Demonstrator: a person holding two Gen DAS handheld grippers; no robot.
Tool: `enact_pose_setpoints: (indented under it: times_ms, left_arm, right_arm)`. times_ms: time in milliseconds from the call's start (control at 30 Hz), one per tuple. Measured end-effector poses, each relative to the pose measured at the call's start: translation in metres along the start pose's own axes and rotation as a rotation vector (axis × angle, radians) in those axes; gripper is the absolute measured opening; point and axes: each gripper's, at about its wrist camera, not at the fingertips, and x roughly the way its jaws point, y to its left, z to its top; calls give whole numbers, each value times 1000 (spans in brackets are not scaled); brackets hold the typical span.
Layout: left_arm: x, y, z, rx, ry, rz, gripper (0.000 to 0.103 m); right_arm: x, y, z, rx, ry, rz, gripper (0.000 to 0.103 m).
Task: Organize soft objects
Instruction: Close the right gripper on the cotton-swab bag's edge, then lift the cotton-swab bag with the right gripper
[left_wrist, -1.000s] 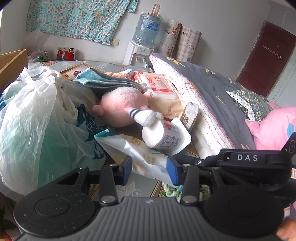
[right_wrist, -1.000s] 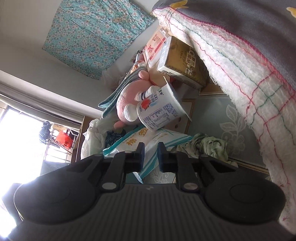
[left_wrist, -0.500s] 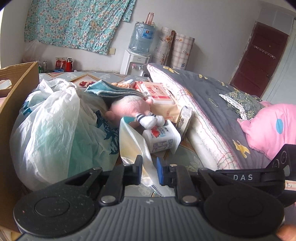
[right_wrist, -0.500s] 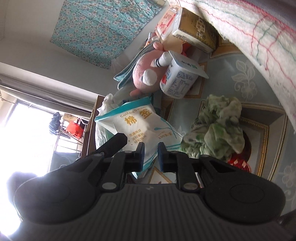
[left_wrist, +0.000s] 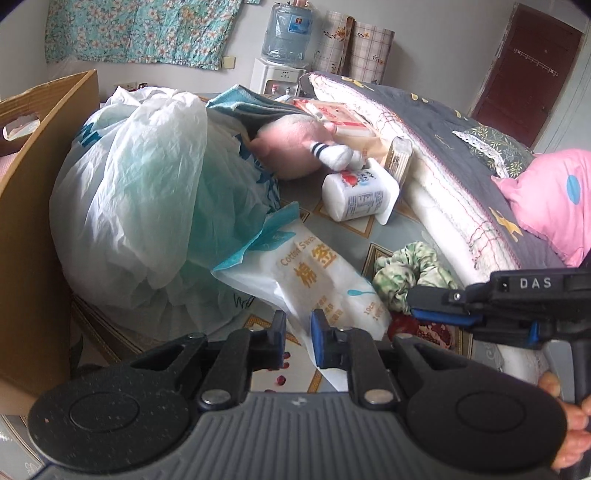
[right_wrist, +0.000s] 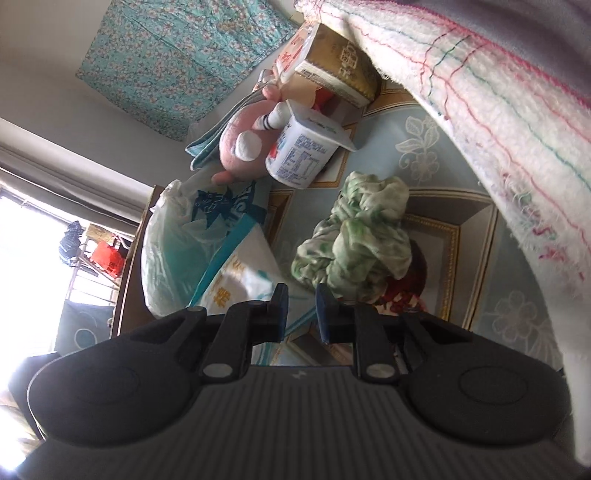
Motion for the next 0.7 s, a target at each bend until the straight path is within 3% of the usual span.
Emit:
enact_pose_setpoints:
  times_ms: [133, 233, 300, 367, 433, 600, 700]
  left_arm:
    - [1, 3, -3, 2, 17, -21, 19]
    - [-1, 2, -2, 20, 19, -28, 30]
    - [-3, 2, -2, 27, 27, -48, 44]
    - [-3, 2, -2, 29, 35, -65, 49]
    - [-1, 1, -3, 38, 53, -80, 49]
    - [7, 0, -5, 32, 66, -82, 49]
    - [7, 4, -4, 5, 63, -79, 47]
  right_arm:
    - [14, -7, 13, 4, -49, -36, 16]
    - [15, -1, 22, -21, -94, -53, 17]
    - [12, 9, 26, -44, -99, -11, 19]
    - [10, 19, 27, -74, -85, 35, 39]
    - [13, 29, 27, -111, -56, 46, 51]
    - [41, 45, 22, -173, 37, -5, 50]
    - [51, 43, 10, -168, 100, -20, 38]
